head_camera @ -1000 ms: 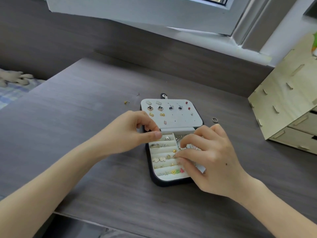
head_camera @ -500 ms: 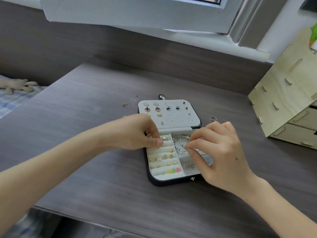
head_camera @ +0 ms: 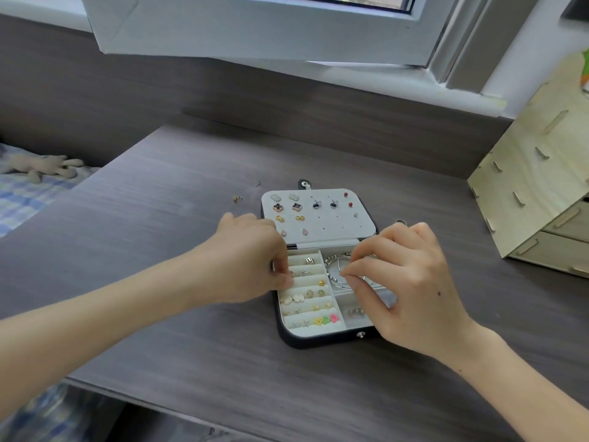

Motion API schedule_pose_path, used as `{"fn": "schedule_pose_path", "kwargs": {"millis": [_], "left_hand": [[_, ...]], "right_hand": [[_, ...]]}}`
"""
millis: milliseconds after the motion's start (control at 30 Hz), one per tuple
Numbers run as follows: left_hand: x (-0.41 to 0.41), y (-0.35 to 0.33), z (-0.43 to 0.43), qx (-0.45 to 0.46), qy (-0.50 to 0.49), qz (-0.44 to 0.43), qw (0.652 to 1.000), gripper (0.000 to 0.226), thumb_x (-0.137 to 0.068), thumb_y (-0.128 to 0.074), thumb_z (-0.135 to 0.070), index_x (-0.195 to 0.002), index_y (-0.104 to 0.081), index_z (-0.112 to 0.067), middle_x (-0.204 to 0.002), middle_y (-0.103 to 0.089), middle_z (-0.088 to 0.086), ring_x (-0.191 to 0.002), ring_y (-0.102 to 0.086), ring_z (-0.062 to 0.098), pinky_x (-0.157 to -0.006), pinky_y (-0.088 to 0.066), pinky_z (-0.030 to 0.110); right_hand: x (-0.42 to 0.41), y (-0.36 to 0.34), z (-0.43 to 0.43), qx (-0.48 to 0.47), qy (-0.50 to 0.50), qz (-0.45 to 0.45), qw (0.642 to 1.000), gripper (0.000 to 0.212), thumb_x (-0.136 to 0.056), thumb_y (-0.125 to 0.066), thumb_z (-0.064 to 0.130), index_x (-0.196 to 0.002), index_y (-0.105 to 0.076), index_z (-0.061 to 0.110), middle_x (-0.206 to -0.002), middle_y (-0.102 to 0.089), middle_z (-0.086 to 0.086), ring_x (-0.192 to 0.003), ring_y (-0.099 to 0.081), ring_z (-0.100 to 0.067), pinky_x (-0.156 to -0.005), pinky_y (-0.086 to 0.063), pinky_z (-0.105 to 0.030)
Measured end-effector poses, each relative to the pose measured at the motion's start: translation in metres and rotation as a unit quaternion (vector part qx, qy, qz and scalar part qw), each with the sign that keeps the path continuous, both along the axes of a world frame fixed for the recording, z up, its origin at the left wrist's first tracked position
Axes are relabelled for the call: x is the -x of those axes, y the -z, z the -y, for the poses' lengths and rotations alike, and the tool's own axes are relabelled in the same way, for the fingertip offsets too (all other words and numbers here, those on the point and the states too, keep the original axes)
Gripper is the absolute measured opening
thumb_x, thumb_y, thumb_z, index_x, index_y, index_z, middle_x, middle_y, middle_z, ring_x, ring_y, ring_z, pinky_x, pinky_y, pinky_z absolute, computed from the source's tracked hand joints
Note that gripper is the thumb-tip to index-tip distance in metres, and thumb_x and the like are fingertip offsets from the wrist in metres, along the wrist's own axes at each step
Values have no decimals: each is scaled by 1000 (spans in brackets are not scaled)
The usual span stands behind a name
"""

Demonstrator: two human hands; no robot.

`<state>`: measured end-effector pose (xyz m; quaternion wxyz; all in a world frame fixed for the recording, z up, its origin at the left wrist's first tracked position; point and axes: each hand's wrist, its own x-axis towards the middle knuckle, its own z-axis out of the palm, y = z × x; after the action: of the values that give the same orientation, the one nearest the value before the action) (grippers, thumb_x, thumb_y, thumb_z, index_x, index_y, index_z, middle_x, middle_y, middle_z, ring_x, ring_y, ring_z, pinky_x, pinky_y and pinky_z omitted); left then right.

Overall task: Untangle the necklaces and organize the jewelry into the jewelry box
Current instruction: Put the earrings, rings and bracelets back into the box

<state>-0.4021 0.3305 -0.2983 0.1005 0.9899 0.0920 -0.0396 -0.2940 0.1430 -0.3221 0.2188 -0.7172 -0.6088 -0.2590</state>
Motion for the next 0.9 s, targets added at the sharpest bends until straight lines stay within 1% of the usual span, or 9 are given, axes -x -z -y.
{"fn": "schedule_pose_path", "kwargs": {"millis": [100,233,333,400,433,467,633,767,900], "left_hand": [[3,5,2,-29,5,42,999,17,-85,-60,-49,-87,-65,-33,-80,-38,-15,-88,-34,10,-75,-19,28],[5,8,-2,2,0,78,997,16,-78,-66,-49,-76,-64,-33,-85,-45,-14,-89,-39,9,-80,-25,28],[5,3,-8,119,-32,78,989,18,-73,-73,-43,-68,-65,-28,-81,-53,-12,-82,-47,4,-76,-31,21],[0,-2,-22,230,-90,100,964,17,-73,-75,-36,-65,-68,-22,-69,-55,-11,-67,-50,-1,-59,-34,11],[-5,0,-34,248,-121,130,952,18,-74,-75,-33,-63,-67,-22,-66,-54,-10,-61,-49,2,-55,-34,11],[-10,3,-47,244,-154,159,944,20,-76,-75,-32,-62,-64,-23,-65,-53,-9,-60,-47,5,-55,-37,16],[-34,25,-95,162,-282,212,922,27,-82,-67,-28,-58,-56,-29,-66,-51,-13,-72,-50,15,-90,-44,40],[-47,40,-105,150,-286,203,925,16,-80,-69,-31,-67,-60,-29,-71,-55,-11,-84,-58,16,-95,-41,39],[-53,49,-109,142,-264,185,936,9,-79,-70,-32,-75,-62,-31,-72,-56,-10,-87,-61,17,-93,-44,39]], "right_hand": [[0,-1,-1,-2,-1,1,1000,11,-76,-66,14,-65,-69,14,-73,-65,6,-70,-50,-18,-62,-32,-35],[0,-4,-6,-7,-8,7,1000,11,-76,-66,14,-66,-69,15,-74,-66,7,-70,-52,-18,-63,-32,-36],[0,-8,-14,-18,-13,10,1000,16,-80,-63,17,-66,-70,15,-74,-66,7,-70,-52,-17,-64,-32,-35],[-4,-12,-24,-29,-19,0,999,18,-82,-62,19,-66,-70,15,-74,-66,7,-70,-52,-17,-64,-32,-35],[-8,-13,-31,-33,-17,-9,999,18,-82,-62,21,-66,-70,15,-74,-66,7,-69,-52,-17,-64,-31,-34],[-12,-14,-40,-35,-10,-20,999,19,-83,-62,22,-67,-70,16,-74,-66,8,-69,-51,-17,-64,-31,-34],[-43,-17,-101,9,71,-126,989,19,-87,-58,24,-77,-75,22,-80,-70,7,-76,-55,-20,-72,-38,-38],[-73,-12,-157,121,127,-183,967,20,-93,-55,28,-99,-73,28,-105,-70,10,-103,-54,-19,-93,-33,-31],[-85,-5,-197,195,134,-192,952,19,-89,-60,32,-105,-70,32,-103,-70,10,-107,-56,-16,-95,-35,-31]]}}
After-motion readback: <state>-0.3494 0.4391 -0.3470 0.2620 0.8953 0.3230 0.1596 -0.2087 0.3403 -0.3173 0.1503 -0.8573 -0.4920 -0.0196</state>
